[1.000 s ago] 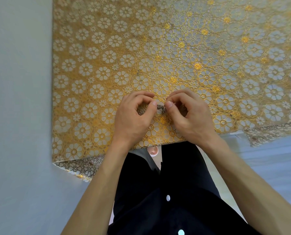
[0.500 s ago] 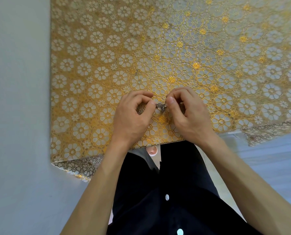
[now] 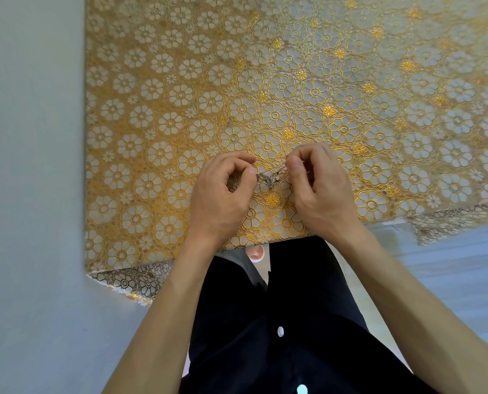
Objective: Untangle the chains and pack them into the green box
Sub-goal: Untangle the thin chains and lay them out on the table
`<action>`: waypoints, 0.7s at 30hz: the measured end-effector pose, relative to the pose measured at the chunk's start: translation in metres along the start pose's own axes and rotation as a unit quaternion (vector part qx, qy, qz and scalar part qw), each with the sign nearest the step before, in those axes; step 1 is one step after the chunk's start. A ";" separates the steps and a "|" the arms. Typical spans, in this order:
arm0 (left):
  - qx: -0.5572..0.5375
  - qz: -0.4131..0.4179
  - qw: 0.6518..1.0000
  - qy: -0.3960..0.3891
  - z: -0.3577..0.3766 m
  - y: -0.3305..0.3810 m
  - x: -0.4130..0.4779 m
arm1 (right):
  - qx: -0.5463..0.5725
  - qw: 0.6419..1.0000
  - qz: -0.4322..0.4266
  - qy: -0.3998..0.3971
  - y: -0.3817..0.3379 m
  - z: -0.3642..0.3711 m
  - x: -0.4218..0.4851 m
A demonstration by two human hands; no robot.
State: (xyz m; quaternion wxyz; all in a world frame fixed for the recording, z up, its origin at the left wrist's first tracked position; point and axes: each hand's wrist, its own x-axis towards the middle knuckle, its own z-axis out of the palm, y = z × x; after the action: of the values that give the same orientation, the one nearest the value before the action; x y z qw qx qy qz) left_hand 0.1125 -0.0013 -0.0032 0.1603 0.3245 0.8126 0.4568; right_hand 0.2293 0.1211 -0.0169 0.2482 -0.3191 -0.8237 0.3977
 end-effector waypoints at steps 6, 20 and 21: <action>-0.002 0.001 1.000 0.010 0.000 0.000 0.000 | -0.025 1.000 -0.011 0.013 0.001 0.003 -0.001; 0.003 0.013 1.000 0.003 0.000 -0.003 0.001 | 0.042 0.997 -0.067 0.021 -0.001 -0.002 -0.004; 0.003 0.013 1.000 0.001 0.000 -0.003 0.001 | 0.039 0.996 -0.073 0.015 -0.001 -0.002 -0.004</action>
State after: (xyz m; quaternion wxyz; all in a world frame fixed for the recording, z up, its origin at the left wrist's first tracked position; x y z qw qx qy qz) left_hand 0.1104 -0.0016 -0.0055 0.1525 0.3347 0.8102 0.4564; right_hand 0.2331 0.1185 -0.0153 0.3010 -0.2543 -0.8246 0.4059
